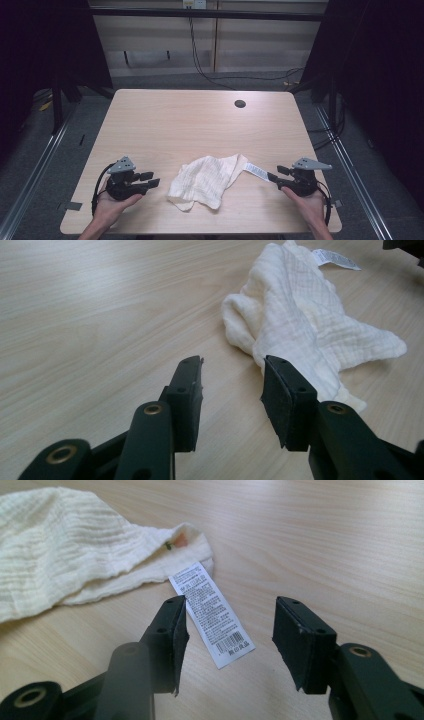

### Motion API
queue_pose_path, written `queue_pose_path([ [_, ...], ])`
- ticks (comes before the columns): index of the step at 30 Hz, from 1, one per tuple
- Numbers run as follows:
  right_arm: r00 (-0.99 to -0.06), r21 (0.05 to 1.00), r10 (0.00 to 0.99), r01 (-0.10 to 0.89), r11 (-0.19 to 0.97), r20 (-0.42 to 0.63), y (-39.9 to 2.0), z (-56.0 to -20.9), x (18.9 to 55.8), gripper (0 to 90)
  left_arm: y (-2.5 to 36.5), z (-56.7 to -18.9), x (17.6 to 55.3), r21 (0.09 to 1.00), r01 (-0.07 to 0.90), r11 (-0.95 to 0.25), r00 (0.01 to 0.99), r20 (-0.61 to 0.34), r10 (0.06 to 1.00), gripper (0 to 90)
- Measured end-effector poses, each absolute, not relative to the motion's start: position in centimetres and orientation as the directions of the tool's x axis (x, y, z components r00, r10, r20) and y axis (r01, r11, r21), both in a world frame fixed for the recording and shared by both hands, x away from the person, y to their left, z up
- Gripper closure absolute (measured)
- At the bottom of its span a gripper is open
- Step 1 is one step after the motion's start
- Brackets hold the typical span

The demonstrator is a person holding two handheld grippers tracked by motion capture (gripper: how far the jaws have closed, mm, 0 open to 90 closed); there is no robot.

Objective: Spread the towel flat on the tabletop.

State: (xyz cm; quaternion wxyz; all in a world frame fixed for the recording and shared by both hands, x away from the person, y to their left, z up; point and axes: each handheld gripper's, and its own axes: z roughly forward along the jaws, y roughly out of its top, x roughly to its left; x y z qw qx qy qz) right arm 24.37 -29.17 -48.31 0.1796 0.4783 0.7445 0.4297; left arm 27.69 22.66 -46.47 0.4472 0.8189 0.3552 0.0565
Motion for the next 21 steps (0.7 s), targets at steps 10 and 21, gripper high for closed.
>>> queue_pose_path([
  [10,-0.521,0.801,0.833,0.571,0.177,0.187,-28.9,-48.2,24.4,50.7,20.7,-45.8,28.7,0.773,0.511,-0.376,0.758,-0.199,0.621,63.5],
  [21,-0.540,0.800,0.822,0.567,0.196,0.181,-28.5,-47.8,23.8,47.7,18.6,-44.4,28.6,0.764,0.494,-0.415,0.810,-0.229,0.540,53.7],
])
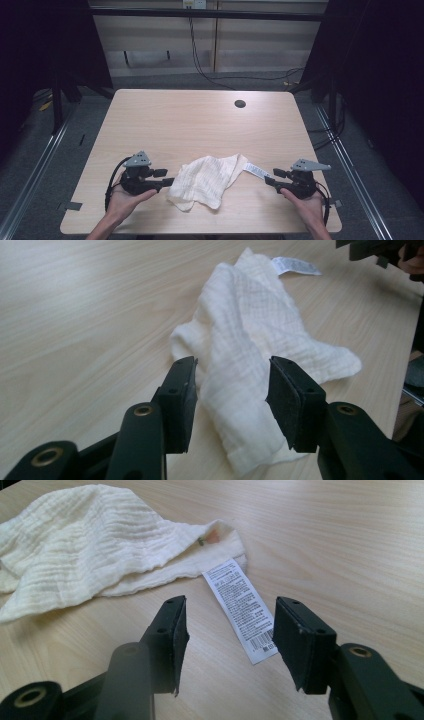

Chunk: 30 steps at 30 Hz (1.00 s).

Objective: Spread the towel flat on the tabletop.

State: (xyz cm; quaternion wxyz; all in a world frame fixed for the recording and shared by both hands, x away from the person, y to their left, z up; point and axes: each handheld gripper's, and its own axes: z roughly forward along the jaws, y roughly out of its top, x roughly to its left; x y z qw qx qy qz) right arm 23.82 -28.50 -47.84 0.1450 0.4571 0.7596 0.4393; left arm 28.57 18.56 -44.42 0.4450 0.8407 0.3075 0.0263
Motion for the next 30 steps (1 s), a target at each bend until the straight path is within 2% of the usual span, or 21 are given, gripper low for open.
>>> queue_pose_path([
  [3,-0.541,0.802,0.823,0.562,0.201,0.173,-28.3,-47.8,23.8,48.0,17.2,-43.7,29.4,0.773,0.465,-0.432,0.826,-0.203,0.526,55.4],
  [7,-0.533,0.812,0.829,0.553,0.188,0.170,-28.5,-47.7,23.9,49.1,15.7,-43.6,30.1,0.771,0.438,-0.462,0.851,-0.192,0.488,65.8],
  [10,-0.535,0.805,0.826,0.562,0.190,0.178,-28.4,-47.8,23.9,48.9,15.0,-44.7,30.7,0.759,0.460,-0.461,0.847,-0.219,0.484,67.7],
  [12,-0.542,0.800,0.821,0.566,0.199,0.180,-28.2,-47.9,23.9,48.6,14.4,-45.7,31.0,0.736,0.479,-0.479,0.836,-0.217,0.503,59.4],
  [13,-0.545,0.799,0.819,0.565,0.204,0.176,-28.2,-48.0,23.9,48.6,14.1,-46.3,31.2,0.716,0.493,-0.495,0.824,-0.201,0.530,51.0],
  [14,-0.545,0.799,0.819,0.565,0.204,0.176,-28.2,-48.0,23.9,48.6,14.1,-46.3,31.2,0.716,0.493,-0.495,0.824,-0.201,0.530,48.2],
  [16,-0.545,0.804,0.821,0.559,0.205,0.170,-28.0,-47.9,23.9,48.6,13.8,-47.4,31.5,0.697,0.501,-0.513,0.827,-0.210,0.522,49.6],
  [17,-0.545,0.807,0.820,0.556,0.198,0.175,-28.0,-47.9,23.9,48.6,13.6,-48.1,31.6,0.686,0.506,-0.523,0.832,-0.227,0.506,51.4],
  [19,-0.548,0.808,0.816,0.557,0.195,0.181,-27.9,-48.0,24.0,48.5,13.5,-48.4,31.5,0.685,0.495,-0.535,0.840,-0.220,0.495,63.2],
  [20,-0.548,0.808,0.816,0.557,0.195,0.181,-27.9,-48.0,24.0,48.5,13.4,-48.5,31.5,0.677,0.489,-0.550,0.846,-0.214,0.489,63.2],
  [21,-0.552,0.802,0.813,0.563,0.200,0.185,-27.7,-48.1,24.1,48.3,13.3,-48.8,31.5,0.669,0.474,-0.572,0.856,-0.198,0.478,74.0],
  [23,-0.553,0.794,0.816,0.567,0.217,0.172,-27.5,-48.2,24.2,48.3,13.5,-48.9,31.5,0.656,0.470,-0.591,0.862,-0.197,0.467,80.1],
  [30,-0.566,0.794,0.808,0.562,0.232,0.165,-27.2,-48.2,24.0,48.2,15.6,-49.0,31.2,0.646,0.484,-0.591,0.856,-0.208,0.474,82.7],
])
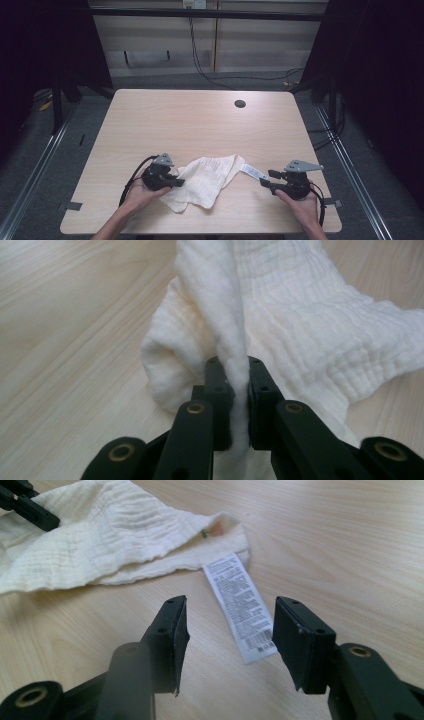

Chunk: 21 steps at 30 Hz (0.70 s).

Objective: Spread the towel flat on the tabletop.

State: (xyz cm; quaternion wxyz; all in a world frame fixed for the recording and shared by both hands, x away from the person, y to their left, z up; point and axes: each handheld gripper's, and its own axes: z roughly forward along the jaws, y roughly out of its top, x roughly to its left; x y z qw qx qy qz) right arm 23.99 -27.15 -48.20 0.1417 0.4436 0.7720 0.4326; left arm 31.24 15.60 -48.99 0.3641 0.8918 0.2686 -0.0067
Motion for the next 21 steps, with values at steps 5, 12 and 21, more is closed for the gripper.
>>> queue_pose_path([
  [5,-0.570,0.778,0.805,0.576,0.251,0.163,-26.8,-48.5,24.2,47.0,17.6,-49.1,30.8,0.649,0.490,-0.582,0.852,-0.215,0.478,78.9],
  [12,-0.595,0.774,0.788,0.570,0.275,0.158,-25.9,-48.4,24.3,48.6,19.5,-49.0,30.5,0.650,0.513,-0.561,0.837,-0.235,0.494,62.2],
  [21,-0.624,0.776,0.762,0.563,0.284,0.174,-24.5,-47.9,25.2,51.8,19.5,-46.2,30.0,0.751,0.458,-0.476,0.842,-0.195,0.503,51.8],
])
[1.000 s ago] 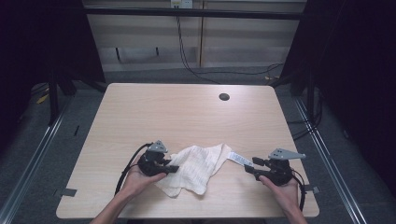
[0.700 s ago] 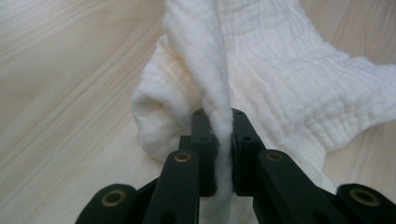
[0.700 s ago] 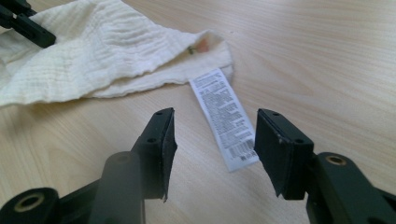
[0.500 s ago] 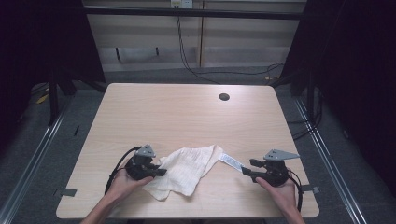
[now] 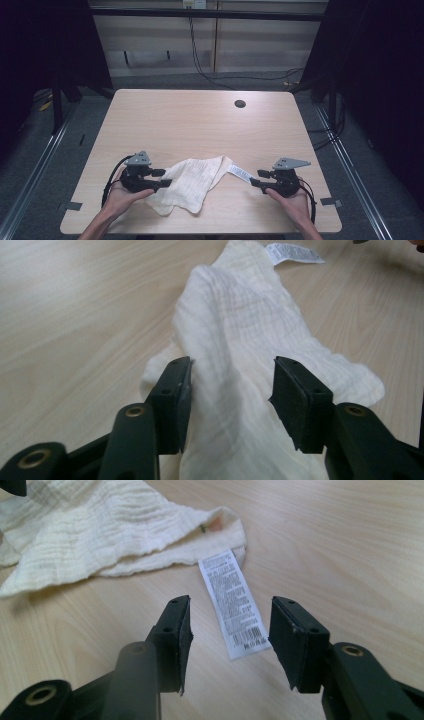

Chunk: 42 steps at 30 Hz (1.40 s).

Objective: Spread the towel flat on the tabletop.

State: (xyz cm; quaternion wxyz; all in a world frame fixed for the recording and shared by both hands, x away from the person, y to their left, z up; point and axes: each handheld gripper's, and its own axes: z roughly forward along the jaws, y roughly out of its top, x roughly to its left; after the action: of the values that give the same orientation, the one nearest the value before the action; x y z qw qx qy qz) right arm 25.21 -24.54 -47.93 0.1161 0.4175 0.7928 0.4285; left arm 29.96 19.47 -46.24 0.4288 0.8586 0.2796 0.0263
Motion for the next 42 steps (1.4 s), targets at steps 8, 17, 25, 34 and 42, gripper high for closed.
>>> queue_pose_path([
  [8,-0.649,0.770,0.737,0.564,0.297,0.191,-22.9,-47.7,29.2,58.8,18.4,-47.7,31.2,0.703,0.478,-0.527,0.835,-0.177,0.522,75.3],
  [17,-0.676,0.753,0.709,0.570,0.329,0.202,-20.3,-49.7,32.5,68.8,19.0,-48.5,31.7,0.690,0.510,-0.514,0.814,-0.194,0.547,76.8],
  [25,-0.691,0.735,0.704,0.562,0.379,0.165,-19.3,-50.1,34.3,67.9,18.9,-49.0,31.7,0.685,0.515,-0.515,0.814,-0.202,0.544,76.8],
  [34,-0.695,0.734,0.696,0.565,0.376,0.179,-19.0,-50.9,34.7,67.2,18.9,-49.1,31.7,0.688,0.519,-0.508,0.812,-0.211,0.544,75.4],
  [42,-0.702,0.723,0.699,0.553,0.414,0.138,-18.7,-50.6,34.0,72.7,19.1,-49.1,31.6,0.687,0.521,-0.508,0.813,-0.218,0.540,73.3],
])
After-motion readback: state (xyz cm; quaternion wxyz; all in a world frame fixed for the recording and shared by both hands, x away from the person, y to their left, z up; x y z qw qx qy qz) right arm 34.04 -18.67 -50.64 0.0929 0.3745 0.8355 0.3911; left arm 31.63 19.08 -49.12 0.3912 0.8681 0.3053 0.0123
